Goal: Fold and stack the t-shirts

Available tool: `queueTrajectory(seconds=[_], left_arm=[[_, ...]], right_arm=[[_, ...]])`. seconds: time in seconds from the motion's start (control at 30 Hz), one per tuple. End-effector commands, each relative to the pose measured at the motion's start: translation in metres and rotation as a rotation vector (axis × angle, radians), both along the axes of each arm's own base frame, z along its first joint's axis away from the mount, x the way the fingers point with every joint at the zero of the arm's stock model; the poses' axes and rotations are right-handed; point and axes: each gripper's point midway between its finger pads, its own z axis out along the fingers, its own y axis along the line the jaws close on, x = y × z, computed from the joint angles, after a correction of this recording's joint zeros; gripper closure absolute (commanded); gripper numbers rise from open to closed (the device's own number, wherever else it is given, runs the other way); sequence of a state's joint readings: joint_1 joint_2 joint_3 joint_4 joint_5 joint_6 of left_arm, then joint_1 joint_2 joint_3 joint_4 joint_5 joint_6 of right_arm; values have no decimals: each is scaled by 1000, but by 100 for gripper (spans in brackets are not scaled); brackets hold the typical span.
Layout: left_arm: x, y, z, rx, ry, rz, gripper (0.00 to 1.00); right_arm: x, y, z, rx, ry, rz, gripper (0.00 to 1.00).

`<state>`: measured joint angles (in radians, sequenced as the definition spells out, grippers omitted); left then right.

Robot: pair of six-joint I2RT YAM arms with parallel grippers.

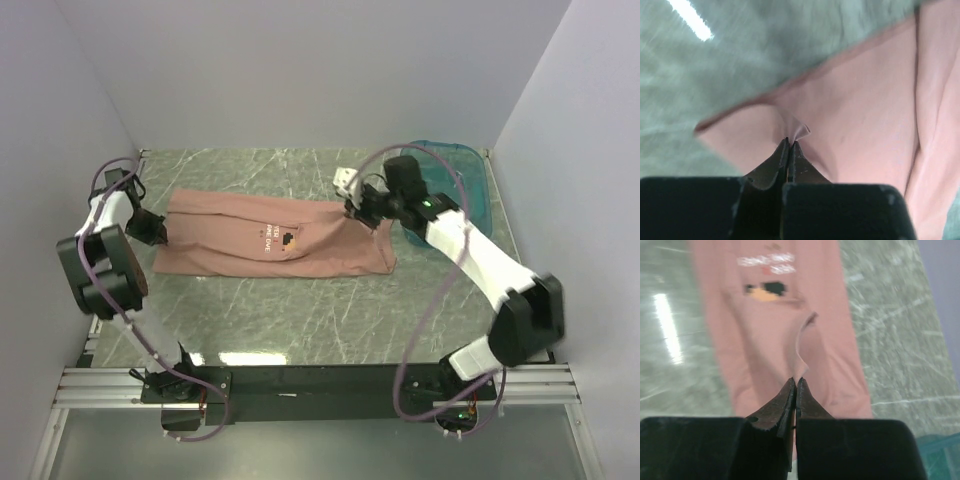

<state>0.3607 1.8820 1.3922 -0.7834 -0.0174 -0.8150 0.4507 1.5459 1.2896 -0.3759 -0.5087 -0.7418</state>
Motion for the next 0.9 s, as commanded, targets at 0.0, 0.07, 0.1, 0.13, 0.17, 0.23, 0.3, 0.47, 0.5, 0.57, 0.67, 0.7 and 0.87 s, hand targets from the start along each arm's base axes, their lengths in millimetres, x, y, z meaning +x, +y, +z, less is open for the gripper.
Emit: queueTrajectory(seconds=[0.0, 0.07, 0.1, 0.13, 0.17, 0.23, 0.3, 0.47, 0.5, 0.57, 0.67, 0.7, 0.87], left_arm=[[-10, -5, 50, 39, -147, -29, 100], [-27, -11, 45, 17, -154, -23, 100], [-32, -13, 56, 25, -193, -16, 100], [-37, -17, 57, 18, -207, -20, 100], [-50, -20, 57, 16, -213, -11, 100], [-63, -21, 55, 14, -223, -1, 100], [-78, -23, 52, 6, -234, 15, 100], [-104, -32, 32, -27, -205, 32, 100], [-107, -35, 29, -38, -202, 34, 100], [-115, -39, 20, -53, -186, 38, 100], [-125, -41, 11, -61, -157, 53, 100], [-127, -42, 9, -64, -153, 52, 100], [-139, -45, 7, -64, -161, 63, 100]], right_arm=[[-72, -4, 38, 70, -37, 205, 100], [-100, -9, 47, 91, -58, 260, 100], [-114, -15, 34, 80, -20, 274, 100], [-123, -17, 32, 81, -16, 284, 100], [-137, -22, 35, 82, -34, 311, 100], [-153, -28, 20, 71, -9, 328, 100], [-170, -33, 9, 67, 20, 356, 100], [-211, -39, -17, 46, 118, 465, 100], [-219, -41, -27, 31, 144, 486, 100], [-235, -42, -40, -5, 165, 545, 100], [-261, -40, -61, -63, 168, 630, 100], [-272, -40, -76, -88, 184, 655, 100], [-302, -42, -118, -228, 103, 748, 66]])
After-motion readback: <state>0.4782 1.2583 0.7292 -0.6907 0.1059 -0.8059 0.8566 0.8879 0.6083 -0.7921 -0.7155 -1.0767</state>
